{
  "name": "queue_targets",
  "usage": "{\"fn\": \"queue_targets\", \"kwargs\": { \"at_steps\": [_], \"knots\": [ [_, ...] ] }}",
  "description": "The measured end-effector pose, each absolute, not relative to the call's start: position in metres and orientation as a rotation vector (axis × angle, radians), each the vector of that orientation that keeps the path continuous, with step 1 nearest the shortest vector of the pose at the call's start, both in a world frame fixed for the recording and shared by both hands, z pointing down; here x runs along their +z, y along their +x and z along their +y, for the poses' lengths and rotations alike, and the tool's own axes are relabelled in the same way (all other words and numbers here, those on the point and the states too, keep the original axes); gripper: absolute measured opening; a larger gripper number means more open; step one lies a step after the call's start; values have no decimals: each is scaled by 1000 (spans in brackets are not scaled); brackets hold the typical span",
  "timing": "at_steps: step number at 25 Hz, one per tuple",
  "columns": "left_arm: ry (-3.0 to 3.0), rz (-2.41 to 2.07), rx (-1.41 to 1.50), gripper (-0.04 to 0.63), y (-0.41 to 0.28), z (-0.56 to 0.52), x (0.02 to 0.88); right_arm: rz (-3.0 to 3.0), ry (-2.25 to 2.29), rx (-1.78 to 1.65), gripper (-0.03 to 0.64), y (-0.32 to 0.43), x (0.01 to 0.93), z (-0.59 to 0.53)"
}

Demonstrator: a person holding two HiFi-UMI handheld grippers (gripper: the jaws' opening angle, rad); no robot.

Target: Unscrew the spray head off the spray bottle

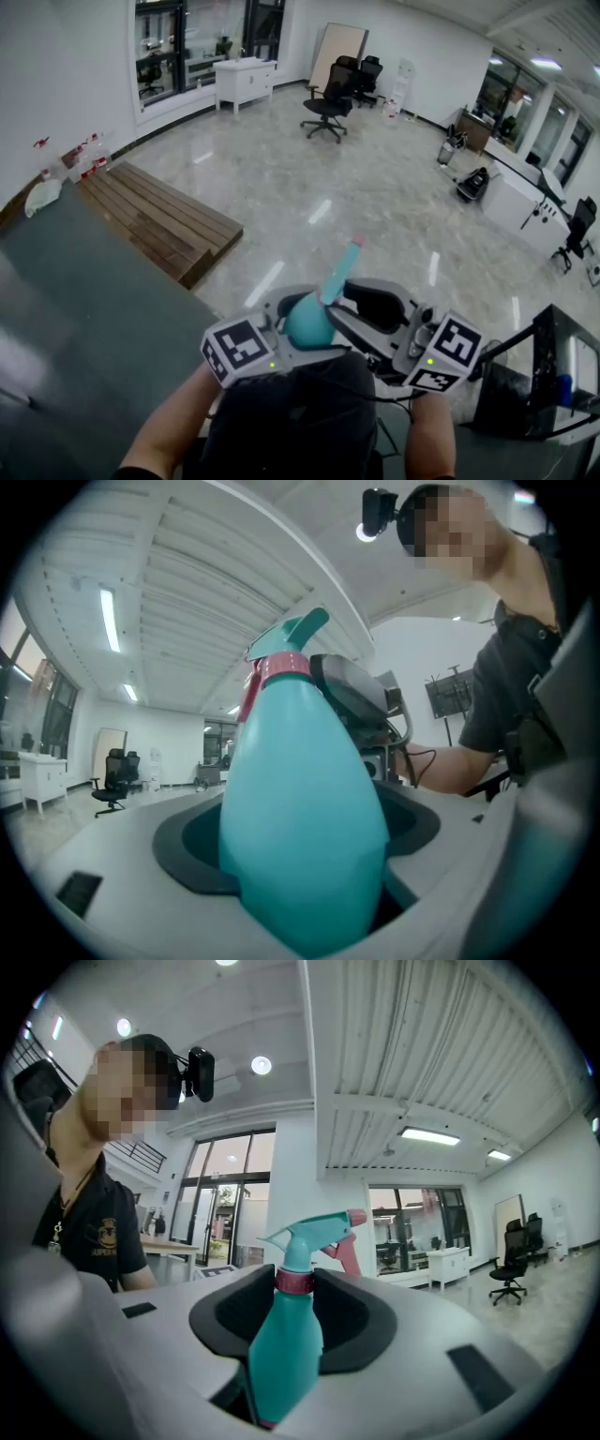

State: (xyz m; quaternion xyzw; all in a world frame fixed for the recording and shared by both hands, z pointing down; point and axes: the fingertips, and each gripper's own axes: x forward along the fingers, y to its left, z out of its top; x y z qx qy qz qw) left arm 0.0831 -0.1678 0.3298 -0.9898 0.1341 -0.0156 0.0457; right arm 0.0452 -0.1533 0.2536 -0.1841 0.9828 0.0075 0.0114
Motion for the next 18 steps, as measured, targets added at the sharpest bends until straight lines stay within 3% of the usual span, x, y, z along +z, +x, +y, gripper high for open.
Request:
{"fn": "queue_targets", "kwargs": {
  "at_steps": [8, 18],
  "knots": [
    [-3053, 269, -19, 428, 78, -155, 330, 3084, -338, 50, 140, 39, 253, -146],
    [-3014, 586, 62, 428, 74, -183, 322, 3034, -609, 82, 141, 52, 252, -158]
  ]
}}
